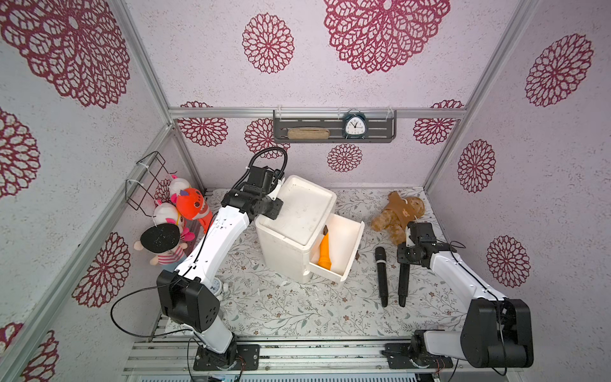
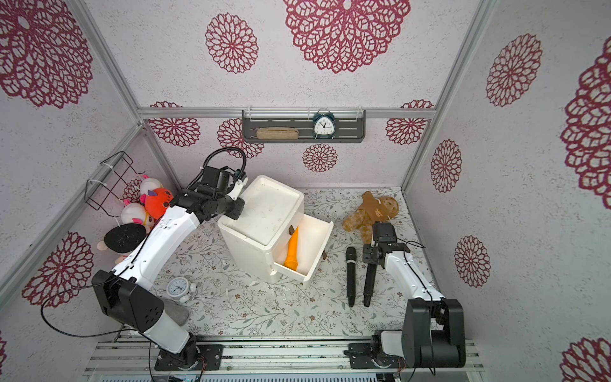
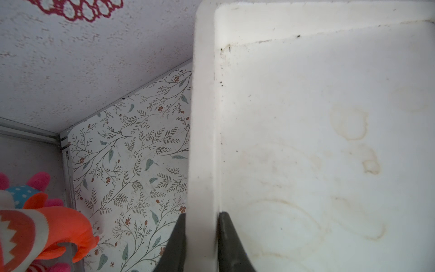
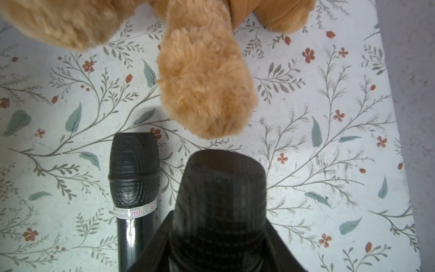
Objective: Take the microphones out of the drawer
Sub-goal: Place the microphone at the center of the board.
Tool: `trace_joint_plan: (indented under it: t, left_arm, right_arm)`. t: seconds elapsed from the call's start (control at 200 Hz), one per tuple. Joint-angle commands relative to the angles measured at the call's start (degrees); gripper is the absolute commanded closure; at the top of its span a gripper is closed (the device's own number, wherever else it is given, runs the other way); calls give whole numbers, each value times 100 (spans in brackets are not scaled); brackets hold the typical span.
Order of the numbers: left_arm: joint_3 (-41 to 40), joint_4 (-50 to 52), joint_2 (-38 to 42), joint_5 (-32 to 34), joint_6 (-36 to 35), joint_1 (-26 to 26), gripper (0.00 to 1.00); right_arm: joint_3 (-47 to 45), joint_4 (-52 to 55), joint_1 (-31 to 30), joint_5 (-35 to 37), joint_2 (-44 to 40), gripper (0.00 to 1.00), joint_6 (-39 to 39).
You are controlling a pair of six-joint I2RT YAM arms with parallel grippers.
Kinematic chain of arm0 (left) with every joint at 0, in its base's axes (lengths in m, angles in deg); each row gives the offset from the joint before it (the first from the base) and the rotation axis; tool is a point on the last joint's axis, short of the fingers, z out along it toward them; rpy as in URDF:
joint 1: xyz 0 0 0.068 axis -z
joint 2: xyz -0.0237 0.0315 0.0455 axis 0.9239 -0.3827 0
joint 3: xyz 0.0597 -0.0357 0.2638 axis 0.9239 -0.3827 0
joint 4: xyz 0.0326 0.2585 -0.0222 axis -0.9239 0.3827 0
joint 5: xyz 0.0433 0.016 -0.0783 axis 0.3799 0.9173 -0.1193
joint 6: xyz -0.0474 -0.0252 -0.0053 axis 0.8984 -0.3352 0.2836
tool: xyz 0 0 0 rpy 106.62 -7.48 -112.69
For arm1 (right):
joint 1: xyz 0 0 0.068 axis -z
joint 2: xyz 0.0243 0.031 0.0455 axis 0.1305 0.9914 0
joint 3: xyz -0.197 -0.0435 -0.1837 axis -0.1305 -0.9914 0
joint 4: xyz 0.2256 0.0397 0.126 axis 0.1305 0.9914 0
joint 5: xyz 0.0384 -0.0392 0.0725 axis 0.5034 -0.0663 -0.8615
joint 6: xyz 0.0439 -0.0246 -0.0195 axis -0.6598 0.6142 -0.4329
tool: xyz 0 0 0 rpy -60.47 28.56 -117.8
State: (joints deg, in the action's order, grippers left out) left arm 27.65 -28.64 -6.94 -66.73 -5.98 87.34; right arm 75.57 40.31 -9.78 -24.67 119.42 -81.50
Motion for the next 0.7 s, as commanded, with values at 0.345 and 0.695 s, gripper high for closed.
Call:
trace_joint_plan:
  t: [0.345, 0.695]
  left_arm:
    - [-184, 407, -229, 466, -194, -2, 99]
    - [-171, 411, -264, 444, -188, 9, 99]
  right_arm:
    - [-135, -459, 10, -276, 608, 100, 116]
    - [-132, -514, 19, 15, 1094, 78, 55]
